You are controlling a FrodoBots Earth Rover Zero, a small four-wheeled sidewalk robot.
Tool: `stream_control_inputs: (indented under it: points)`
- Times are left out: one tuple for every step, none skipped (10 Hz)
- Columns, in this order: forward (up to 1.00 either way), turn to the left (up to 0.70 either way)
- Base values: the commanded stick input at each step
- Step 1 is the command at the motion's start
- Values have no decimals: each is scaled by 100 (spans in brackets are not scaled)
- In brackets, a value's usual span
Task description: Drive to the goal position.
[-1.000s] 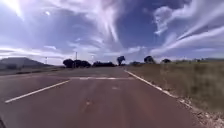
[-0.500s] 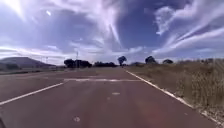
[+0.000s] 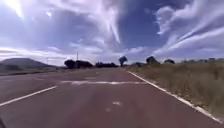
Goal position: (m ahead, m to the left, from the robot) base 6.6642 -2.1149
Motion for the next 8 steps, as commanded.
stream_control_inputs:
  points:
    - [100, 0]
    - [100, 0]
    - [100, 0]
    - [100, 0]
    - [100, 0]
    - [100, 0]
    - [100, 0]
    - [100, 0]
